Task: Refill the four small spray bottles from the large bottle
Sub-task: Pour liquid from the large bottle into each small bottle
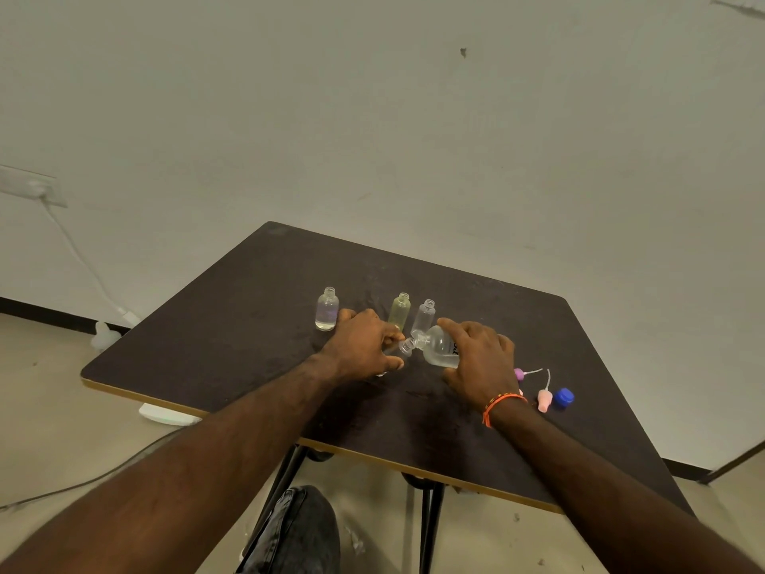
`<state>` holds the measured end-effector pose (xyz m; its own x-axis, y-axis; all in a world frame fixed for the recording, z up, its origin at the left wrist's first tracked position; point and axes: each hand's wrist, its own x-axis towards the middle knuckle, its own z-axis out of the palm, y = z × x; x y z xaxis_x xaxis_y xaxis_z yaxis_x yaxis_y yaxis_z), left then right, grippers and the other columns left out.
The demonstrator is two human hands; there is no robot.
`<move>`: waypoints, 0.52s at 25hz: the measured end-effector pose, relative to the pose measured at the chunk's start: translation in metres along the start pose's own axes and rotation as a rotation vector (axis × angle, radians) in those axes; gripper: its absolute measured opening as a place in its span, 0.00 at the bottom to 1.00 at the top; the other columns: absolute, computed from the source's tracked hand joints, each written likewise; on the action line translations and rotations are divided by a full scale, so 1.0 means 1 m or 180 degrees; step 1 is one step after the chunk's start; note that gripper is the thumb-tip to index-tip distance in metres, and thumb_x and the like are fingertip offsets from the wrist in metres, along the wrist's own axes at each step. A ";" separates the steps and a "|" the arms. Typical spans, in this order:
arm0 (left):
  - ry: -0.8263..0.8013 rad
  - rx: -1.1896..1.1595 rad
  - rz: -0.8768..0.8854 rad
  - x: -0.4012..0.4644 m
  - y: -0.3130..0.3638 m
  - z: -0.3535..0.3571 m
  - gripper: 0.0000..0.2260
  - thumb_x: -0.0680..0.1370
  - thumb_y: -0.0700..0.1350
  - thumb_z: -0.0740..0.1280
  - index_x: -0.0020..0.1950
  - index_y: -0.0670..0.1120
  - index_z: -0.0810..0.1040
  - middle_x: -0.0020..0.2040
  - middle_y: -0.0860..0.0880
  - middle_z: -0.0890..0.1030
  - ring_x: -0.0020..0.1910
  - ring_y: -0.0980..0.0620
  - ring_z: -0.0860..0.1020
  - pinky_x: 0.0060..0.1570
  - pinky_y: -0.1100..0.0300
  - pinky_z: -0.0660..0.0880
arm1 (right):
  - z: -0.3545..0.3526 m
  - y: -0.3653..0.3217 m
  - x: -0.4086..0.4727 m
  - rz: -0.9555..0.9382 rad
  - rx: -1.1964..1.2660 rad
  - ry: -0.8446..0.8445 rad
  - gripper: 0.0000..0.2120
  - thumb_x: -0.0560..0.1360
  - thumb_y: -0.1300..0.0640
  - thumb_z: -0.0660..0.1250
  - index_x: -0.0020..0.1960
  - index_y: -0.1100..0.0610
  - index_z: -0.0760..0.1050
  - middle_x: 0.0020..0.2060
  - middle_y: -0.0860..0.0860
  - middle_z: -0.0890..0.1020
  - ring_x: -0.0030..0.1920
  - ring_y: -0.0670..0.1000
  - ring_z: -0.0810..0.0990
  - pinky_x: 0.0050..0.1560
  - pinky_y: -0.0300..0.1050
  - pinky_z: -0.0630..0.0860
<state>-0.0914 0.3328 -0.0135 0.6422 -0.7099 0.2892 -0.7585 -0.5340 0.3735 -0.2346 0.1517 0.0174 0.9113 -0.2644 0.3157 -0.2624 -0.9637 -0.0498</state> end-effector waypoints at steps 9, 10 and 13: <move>0.0020 -0.0091 0.0025 -0.002 -0.002 0.001 0.22 0.73 0.60 0.76 0.66 0.56 0.82 0.53 0.57 0.86 0.57 0.56 0.78 0.61 0.51 0.61 | 0.000 0.001 -0.001 -0.0037 -0.0251 -0.0007 0.35 0.70 0.51 0.74 0.74 0.43 0.64 0.65 0.50 0.75 0.67 0.56 0.71 0.67 0.58 0.63; 0.0017 -0.0101 0.0027 -0.002 -0.002 0.001 0.22 0.73 0.60 0.76 0.66 0.56 0.82 0.52 0.57 0.85 0.57 0.56 0.78 0.62 0.51 0.61 | -0.001 0.001 0.000 -0.0039 -0.0273 0.0006 0.35 0.70 0.51 0.74 0.74 0.43 0.64 0.65 0.50 0.75 0.67 0.56 0.71 0.67 0.58 0.63; 0.0040 -0.0155 0.0028 -0.002 -0.002 0.001 0.22 0.73 0.59 0.76 0.66 0.56 0.82 0.51 0.57 0.85 0.57 0.56 0.79 0.62 0.51 0.61 | -0.001 0.000 0.001 -0.0063 -0.0333 0.0046 0.35 0.69 0.51 0.74 0.73 0.43 0.65 0.64 0.50 0.76 0.67 0.56 0.71 0.67 0.58 0.63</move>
<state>-0.0916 0.3348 -0.0159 0.6370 -0.7086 0.3036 -0.7581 -0.5045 0.4131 -0.2341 0.1510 0.0187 0.9121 -0.2440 0.3294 -0.2768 -0.9593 0.0557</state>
